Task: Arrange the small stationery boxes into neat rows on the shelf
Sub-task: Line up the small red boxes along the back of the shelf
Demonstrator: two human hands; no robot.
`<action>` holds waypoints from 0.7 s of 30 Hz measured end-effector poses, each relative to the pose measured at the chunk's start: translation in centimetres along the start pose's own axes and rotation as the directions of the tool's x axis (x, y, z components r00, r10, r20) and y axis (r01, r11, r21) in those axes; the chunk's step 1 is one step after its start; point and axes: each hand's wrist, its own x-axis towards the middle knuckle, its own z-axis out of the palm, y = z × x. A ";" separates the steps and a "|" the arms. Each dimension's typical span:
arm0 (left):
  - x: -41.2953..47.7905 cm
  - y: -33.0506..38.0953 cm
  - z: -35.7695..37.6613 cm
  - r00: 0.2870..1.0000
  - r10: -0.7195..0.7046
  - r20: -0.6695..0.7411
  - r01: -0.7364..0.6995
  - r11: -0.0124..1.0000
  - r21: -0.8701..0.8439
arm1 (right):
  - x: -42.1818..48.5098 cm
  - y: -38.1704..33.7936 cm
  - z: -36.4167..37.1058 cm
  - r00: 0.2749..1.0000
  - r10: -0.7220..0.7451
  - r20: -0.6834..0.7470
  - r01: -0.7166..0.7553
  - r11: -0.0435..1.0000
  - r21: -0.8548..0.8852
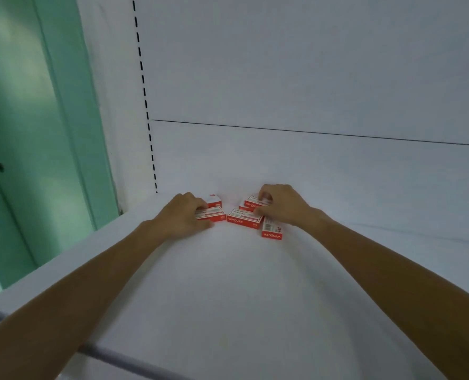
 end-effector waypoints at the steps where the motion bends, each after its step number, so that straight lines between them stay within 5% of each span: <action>1: 0.1 -0.2 -0.1 1.000 0.004 0.017 -0.004 1.000 0.012 | -0.2 -0.2 0.1 1.000 0.019 -0.010 -0.019 1.000 -0.001; 10: -0.3 -1.3 -1.0 0.997 0.050 0.050 -0.045 0.994 -0.096 | -3.9 -1.3 0.7 0.974 0.171 -0.151 -0.156 0.982 0.103; 21: -0.5 9.5 -0.9 0.926 0.377 -0.024 -0.361 0.864 -0.351 | -13.4 3.4 -4.6 0.882 0.366 -0.298 -0.374 0.927 0.032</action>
